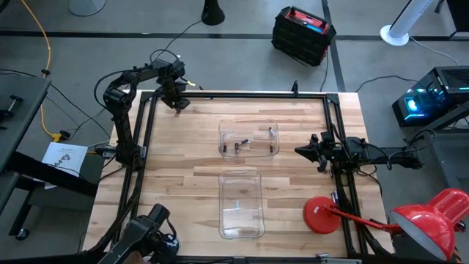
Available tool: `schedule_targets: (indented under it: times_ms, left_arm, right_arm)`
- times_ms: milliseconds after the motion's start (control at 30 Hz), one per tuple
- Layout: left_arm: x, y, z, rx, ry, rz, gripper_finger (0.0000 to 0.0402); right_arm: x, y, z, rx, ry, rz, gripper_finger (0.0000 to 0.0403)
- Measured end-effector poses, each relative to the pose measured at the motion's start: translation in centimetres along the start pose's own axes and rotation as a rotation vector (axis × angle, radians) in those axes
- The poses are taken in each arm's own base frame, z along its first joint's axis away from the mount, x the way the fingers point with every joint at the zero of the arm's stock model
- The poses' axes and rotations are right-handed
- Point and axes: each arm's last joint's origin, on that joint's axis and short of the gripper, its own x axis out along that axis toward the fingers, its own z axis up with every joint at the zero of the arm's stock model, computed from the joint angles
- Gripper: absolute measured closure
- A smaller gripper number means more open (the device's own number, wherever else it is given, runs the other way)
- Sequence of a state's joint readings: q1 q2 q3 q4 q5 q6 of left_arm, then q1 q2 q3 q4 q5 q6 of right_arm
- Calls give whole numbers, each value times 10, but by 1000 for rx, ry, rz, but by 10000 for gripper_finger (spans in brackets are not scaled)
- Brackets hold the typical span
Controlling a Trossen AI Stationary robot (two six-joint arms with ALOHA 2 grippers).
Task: Sort batteries
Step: Put the black battery into the top transparent bin
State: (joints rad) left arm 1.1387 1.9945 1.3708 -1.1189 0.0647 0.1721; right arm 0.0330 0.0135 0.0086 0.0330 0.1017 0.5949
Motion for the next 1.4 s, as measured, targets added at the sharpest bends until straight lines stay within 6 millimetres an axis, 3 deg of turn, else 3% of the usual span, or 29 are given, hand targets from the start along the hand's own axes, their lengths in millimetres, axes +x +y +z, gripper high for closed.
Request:
schedule_targets:
  times_ms: [333, 633, 867, 1067, 1167, 1400]
  left_arm:
    - [-39, -11, 6, -34, -27, 2, 234]
    - [-9, -56, 4, 32, -8, 94, 231]
    - [-15, -61, -4, -64, -197, 108, 231]
    - [-18, -65, -29, -102, -201, 101, 231]
    - [-26, -71, -38, -101, -298, 94, 231]
    - [-6, -87, -49, -74, -269, 146, 231]
  right_arm:
    - [0, 0, 0, 0, 0, 0, 402]
    - [0, 0, 0, 0, 0, 0, 402]
    - [0, 0, 0, 0, 0, 0, 402]
    - [0, 0, 0, 0, 0, 0, 402]
    - [0, 0, 0, 0, 0, -1, 402]
    - [0, 0, 0, 0, 0, 0, 402]
